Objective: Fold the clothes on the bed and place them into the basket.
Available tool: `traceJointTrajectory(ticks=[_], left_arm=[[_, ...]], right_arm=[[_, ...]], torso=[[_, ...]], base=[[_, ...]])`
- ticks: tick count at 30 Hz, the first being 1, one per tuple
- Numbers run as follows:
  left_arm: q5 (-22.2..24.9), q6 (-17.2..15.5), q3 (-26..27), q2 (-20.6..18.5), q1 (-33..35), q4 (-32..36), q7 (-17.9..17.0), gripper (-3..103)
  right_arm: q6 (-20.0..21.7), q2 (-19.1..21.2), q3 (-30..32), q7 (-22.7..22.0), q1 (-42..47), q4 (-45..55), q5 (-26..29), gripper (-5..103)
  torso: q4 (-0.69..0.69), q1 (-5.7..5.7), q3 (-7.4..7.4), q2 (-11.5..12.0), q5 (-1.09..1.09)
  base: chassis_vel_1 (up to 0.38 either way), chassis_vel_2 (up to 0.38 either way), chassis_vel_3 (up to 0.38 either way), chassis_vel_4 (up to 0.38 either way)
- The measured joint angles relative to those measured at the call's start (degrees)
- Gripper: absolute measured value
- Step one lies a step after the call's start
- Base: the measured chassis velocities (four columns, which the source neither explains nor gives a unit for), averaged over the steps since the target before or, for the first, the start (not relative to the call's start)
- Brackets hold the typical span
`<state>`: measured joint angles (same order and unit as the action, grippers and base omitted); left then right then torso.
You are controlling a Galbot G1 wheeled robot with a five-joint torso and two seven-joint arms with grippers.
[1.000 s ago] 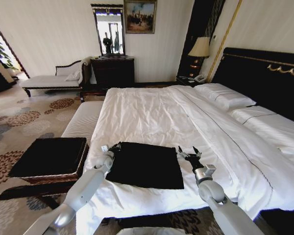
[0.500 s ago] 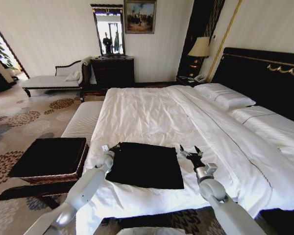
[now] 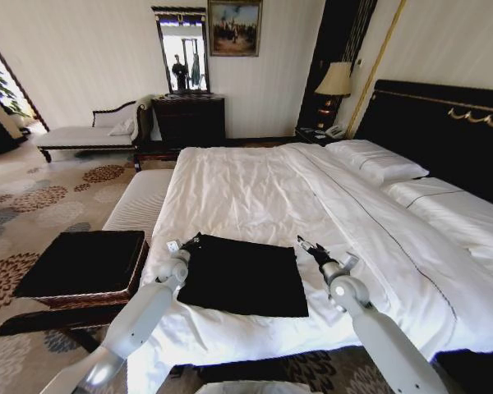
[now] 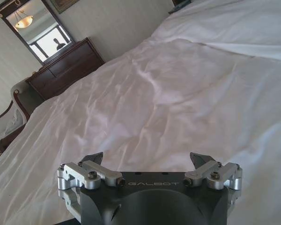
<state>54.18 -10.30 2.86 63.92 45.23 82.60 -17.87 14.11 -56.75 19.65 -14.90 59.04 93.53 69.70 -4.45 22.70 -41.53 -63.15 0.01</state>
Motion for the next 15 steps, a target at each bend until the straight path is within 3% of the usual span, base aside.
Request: traceJointTrajectory(ticks=[1,4,6,8,15], left_arm=[[0.1,0.0,0.1,0.0,0.1,0.1,0.0,0],[0.1,0.1,0.1,0.0,0.1,0.1,0.1,0],[0.1,0.2,-0.1,0.3,0.1,0.1,0.2,0],[0.0,0.2,-0.2,0.3,0.0,0.1,0.3,0],[0.0,0.3,-0.4,0.5,0.1,0.3,0.7,0]], right_arm=[[1.6,-0.1,-0.5,0.0,-1.1,-1.5,2.1,100],[2.1,-0.3,-1.4,0.3,-2.1,-4.1,1.3,100],[1.2,-0.7,-2.3,1.1,-3.3,-8.9,-3.0,100],[1.1,-0.8,-2.4,1.3,-3.6,-10.2,-3.6,100],[1.9,-1.0,-2.6,2.7,-5.4,-14.0,-0.9,100]], torso=[[0.0,0.0,0.0,0.0,0.0],[-0.01,0.0,0.0,0.0,0.0],[-0.02,0.0,0.0,0.0,-0.02],[-0.02,0.0,0.0,0.0,-0.03],[-0.01,0.0,0.0,0.0,0.0]], base=[[0.0,0.0,0.0,0.0],[0.0,0.0,0.0,0.0],[0.0,0.0,0.0,0.0],[0.0,0.0,0.0,0.0],[0.0,0.0,0.0,0.0]])
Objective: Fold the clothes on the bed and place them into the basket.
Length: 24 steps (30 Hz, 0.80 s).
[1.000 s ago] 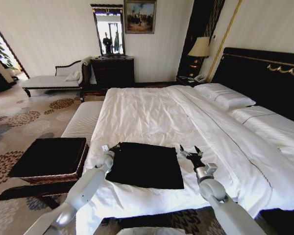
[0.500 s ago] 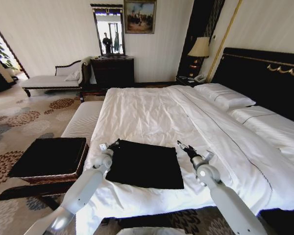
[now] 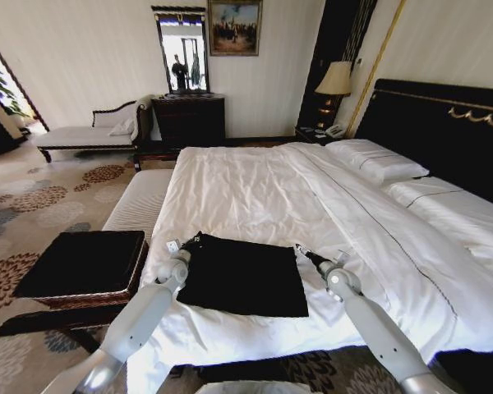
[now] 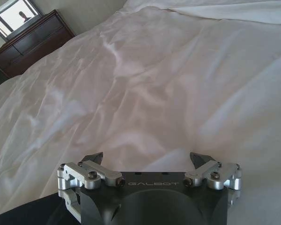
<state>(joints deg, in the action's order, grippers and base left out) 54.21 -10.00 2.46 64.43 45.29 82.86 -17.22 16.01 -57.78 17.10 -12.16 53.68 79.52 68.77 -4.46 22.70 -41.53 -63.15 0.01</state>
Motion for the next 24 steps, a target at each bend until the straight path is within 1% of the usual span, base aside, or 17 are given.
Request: traceJointTrajectory(ticks=[1,3,5,6,7,8,9,10,11,12,13,14,15,18,20,24], left_arm=[[0.0,0.0,0.0,0.1,0.0,0.0,0.1,0],[-0.1,0.0,-0.1,0.2,-0.1,0.0,0.2,0],[-0.1,0.0,-0.1,0.2,0.0,0.0,0.2,0],[-0.1,0.0,-0.1,0.2,0.0,0.1,0.2,0],[-0.1,0.0,-0.1,0.2,0.0,0.2,0.3,0],[-0.1,0.0,-0.1,0.1,0.0,0.2,0.4,0],[-0.1,0.0,-0.1,0.1,0.0,0.2,0.4,0],[-0.1,0.0,-0.1,0.1,0.0,0.2,0.4,0],[-0.1,0.0,-0.1,0.1,0.0,0.2,0.4,0],[-0.2,0.0,-0.1,0.2,0.0,0.2,0.4,0],[-0.2,0.0,-0.2,0.2,0.0,0.3,0.4,0],[-0.2,0.0,-0.2,0.2,0.0,0.4,0.4,0],[-0.2,0.0,-0.2,0.2,0.0,0.4,0.4,0],[-0.2,0.0,-0.3,0.2,0.0,0.5,0.4,0],[-0.2,0.0,-0.3,0.2,0.0,0.5,0.4,0],[-0.2,0.0,-0.4,0.2,-0.1,0.6,0.2,0]], right_arm=[[0.4,-0.2,0.0,0.2,-0.1,0.0,1.6,102],[0.6,-0.6,0.0,0.2,0.2,0.8,2.7,93],[0.6,-0.7,0.0,0.2,0.3,1.1,2.8,93],[0.6,-1.1,0.0,0.2,0.8,1.9,3.3,82],[0.7,-1.2,0.0,0.2,1.1,2.5,3.4,82],[0.7,-1.3,-0.1,0.2,1.4,2.9,3.3,78],[0.7,-1.3,-0.1,0.2,1.4,2.9,3.3,78],[0.7,-1.3,-0.2,0.1,1.5,3.0,3.2,72],[0.7,-1.5,-0.4,0.1,1.8,3.2,3.0,72],[0.7,-1.6,-0.4,0.1,2.1,3.4,2.8,61],[0.7,-1.7,-0.5,0.1,2.3,3.7,2.8,61],[0.7,-1.7,-0.5,0.1,2.4,3.9,2.8,55],[0.7,-1.7,-0.5,0.1,2.4,3.9,2.8,55],[0.7,-1.6,-0.5,0.1,3.0,4.9,3.0,38],[0.7,-1.6,-0.5,0.1,3.0,5.1,3.0,38],[0.7,-1.4,-0.4,0.1,3.0,5.2,3.6,16]], torso=[[0.01,0.0,0.0,0.0,0.0],[0.0,0.0,0.0,0.0,0.0],[-0.01,0.0,0.0,0.0,0.0],[-0.01,0.0,0.0,0.0,-0.02],[0.0,0.0,0.0,0.0,-0.01],[0.0,0.0,0.0,0.0,0.0],[0.0,0.0,0.0,0.0,0.0],[0.0,0.0,0.0,0.0,0.0],[0.0,0.0,0.0,0.0,0.0],[0.0,-0.01,0.0,0.0,-0.01],[0.0,-0.01,0.0,0.0,0.0],[0.0,0.0,0.0,0.0,0.0],[0.0,0.0,0.0,0.0,0.0],[-0.01,0.0,0.0,0.0,0.0],[-0.01,0.0,0.0,0.0,-0.01],[0.0,-0.01,0.0,0.0,0.0]], base=[[0.0,0.0,0.0,0.0],[0.0,0.0,0.0,0.0],[0.0,0.0,0.0,0.0],[0.0,0.0,0.0,0.0],[0.0,0.0,0.0,0.0],[0.0,0.0,0.0,0.0],[0.0,0.0,0.0,0.0],[0.0,0.0,0.0,0.0],[0.0,0.0,0.0,0.0],[0.0,0.0,0.0,0.0],[0.0,0.0,0.0,0.0],[0.0,0.0,0.0,0.0],[0.0,0.0,0.0,0.0],[0.0,0.0,0.0,0.0],[0.0,0.0,0.0,0.0],[0.0,0.0,0.0,0.0]])
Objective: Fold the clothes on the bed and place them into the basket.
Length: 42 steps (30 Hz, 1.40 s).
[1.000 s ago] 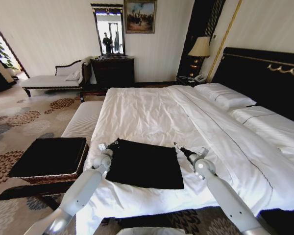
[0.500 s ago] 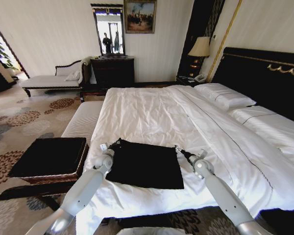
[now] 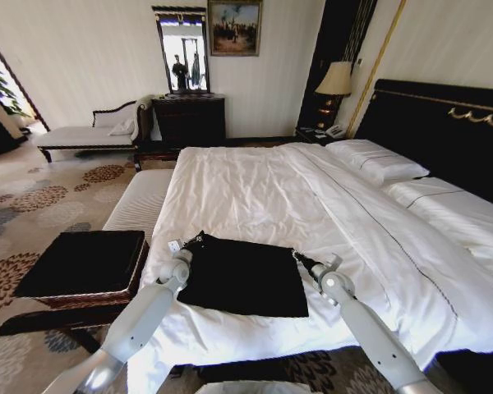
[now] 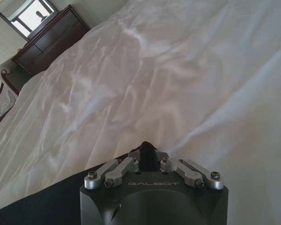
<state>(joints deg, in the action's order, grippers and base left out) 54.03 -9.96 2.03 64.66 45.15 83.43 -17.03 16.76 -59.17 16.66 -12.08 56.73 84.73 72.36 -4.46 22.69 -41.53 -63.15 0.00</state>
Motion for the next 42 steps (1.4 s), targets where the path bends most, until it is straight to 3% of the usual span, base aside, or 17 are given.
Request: traceJointTrajectory(ticks=[2,6,16,23,34,42], left_arm=[[0.1,0.0,0.0,0.0,0.0,0.0,0.0,0],[0.1,0.0,-0.3,0.0,-0.2,-0.1,-0.2,0],[0.1,0.0,0.3,0.2,0.0,1.1,-0.4,0],[1.2,0.0,1.5,-0.5,0.2,4.9,-1.6,0],[1.6,2.3,3.9,-3.9,1.2,17.3,-4.4,0],[2.9,3.5,4.7,-9.6,0.0,28.5,-5.8,0]], right_arm=[[0.0,0.0,0.0,0.0,0.0,0.0,0.0,16],[0.1,-0.5,0.3,-0.3,0.2,0.5,0.5,1],[-0.4,-0.4,0.7,-0.6,0.1,2.7,0.7,0],[-2.5,1.1,2.3,-0.3,1.0,6.9,-3.8,0],[-4.6,3.8,6.8,-1.2,2.9,19.4,-5.5,0],[-5.6,6.5,10.8,-2.5,2.7,26.8,-5.0,0]], torso=[[0.0,0.0,0.0,0.0,0.0],[0.0,0.0,0.0,0.0,0.0],[0.0,0.0,0.0,0.0,0.0],[0.0,0.0,0.0,0.0,0.0],[-0.01,0.0,0.0,0.0,0.0],[0.0,0.0,0.0,0.0,0.0]], base=[[0.0,0.0,0.0,0.0],[0.0,0.0,0.0,0.0],[0.0,0.0,0.0,0.0],[0.0,0.0,0.0,0.0],[0.0,0.0,0.0,0.0],[0.0,0.0,0.0,0.0]])
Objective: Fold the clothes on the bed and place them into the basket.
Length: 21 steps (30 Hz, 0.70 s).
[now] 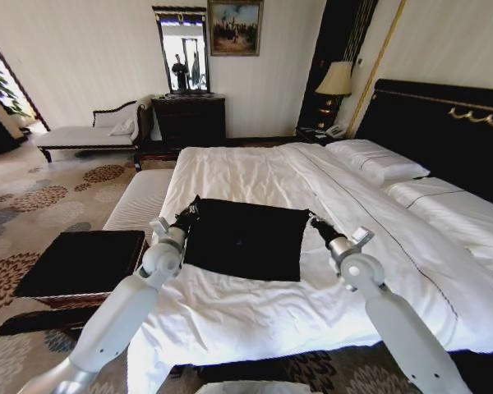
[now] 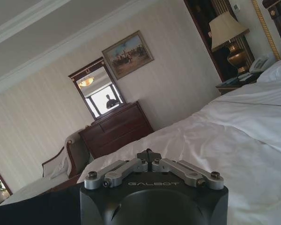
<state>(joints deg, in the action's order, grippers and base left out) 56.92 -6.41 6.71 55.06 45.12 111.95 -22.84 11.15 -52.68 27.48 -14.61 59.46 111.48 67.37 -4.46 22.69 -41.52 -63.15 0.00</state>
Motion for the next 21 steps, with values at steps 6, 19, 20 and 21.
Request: traceJointTrajectory(ticks=[6,19,20,21], left_arm=[[0.9,2.3,-0.1,-2.9,-1.3,2.4,-0.2,0],[1.0,3.8,-0.7,-3.7,2.0,4.4,-1.7,0],[1.0,3.8,-0.7,-3.6,2.5,4.7,-1.8,0],[0.8,3.8,-0.6,-3.5,4.3,5.8,-1.9,0]], right_arm=[[0.0,1.4,2.4,-0.5,0.7,4.3,0.9,0],[0.4,2.5,4.7,-1.4,5.8,10.4,1.9,0],[0.5,2.5,5.1,-1.4,6.4,10.7,2.0,0],[0.6,2.5,6.0,-1.4,7.8,11.6,2.2,0]], torso=[[0.0,0.0,0.0,0.0,0.0],[0.01,0.0,0.0,0.0,0.0],[0.0,0.0,0.0,0.0,0.0],[-0.01,0.0,0.0,0.0,0.0]], base=[[0.0,0.0,0.0,0.0],[0.0,0.0,0.0,0.0],[0.0,0.0,0.0,0.0],[0.0,0.0,0.0,0.0]])
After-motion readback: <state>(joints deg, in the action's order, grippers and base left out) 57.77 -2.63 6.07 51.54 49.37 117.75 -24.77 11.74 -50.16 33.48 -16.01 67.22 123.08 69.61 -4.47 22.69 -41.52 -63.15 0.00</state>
